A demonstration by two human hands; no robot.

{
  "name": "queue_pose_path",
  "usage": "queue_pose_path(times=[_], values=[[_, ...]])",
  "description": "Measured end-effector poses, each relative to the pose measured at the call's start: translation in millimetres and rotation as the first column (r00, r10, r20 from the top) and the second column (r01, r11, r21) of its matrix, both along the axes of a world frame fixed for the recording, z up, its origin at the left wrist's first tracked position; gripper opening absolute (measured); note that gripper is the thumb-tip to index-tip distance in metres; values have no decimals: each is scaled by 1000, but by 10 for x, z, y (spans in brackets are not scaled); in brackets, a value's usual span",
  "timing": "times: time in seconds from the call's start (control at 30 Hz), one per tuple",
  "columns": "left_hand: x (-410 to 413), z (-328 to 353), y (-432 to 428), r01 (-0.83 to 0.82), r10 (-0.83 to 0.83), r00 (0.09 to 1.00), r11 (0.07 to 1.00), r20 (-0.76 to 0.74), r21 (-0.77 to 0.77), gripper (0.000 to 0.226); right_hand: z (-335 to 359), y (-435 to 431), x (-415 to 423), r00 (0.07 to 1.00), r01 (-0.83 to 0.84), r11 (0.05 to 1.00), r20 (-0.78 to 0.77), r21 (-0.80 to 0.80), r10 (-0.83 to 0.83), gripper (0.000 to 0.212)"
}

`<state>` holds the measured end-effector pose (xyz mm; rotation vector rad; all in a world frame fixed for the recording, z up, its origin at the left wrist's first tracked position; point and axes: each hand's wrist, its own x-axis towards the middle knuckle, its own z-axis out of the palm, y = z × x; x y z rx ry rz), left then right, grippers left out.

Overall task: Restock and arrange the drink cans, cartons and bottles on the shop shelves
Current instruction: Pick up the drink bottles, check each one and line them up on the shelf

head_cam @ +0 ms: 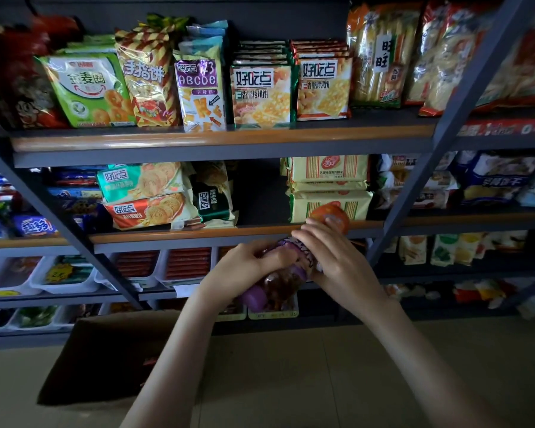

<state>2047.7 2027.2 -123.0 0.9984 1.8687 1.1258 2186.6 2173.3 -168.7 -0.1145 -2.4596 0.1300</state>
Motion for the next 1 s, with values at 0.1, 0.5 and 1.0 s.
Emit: queue_pose_path(times=[0.1, 0.5, 1.0], values=[[-50, 129, -76, 30, -39, 991, 997, 127, 72, 21, -26, -57, 7, 999, -11, 974, -51, -227, 0, 62], [32, -106, -59, 54, -84, 991, 963, 105, 262, 58, 337, -241, -35, 950, -262, 139, -280, -955, -138, 62], [165, -121, 37, -42, -13, 957, 982, 289, 184, 59, 355, -313, 4, 975, -219, -408, -182, -886, -128, 51]])
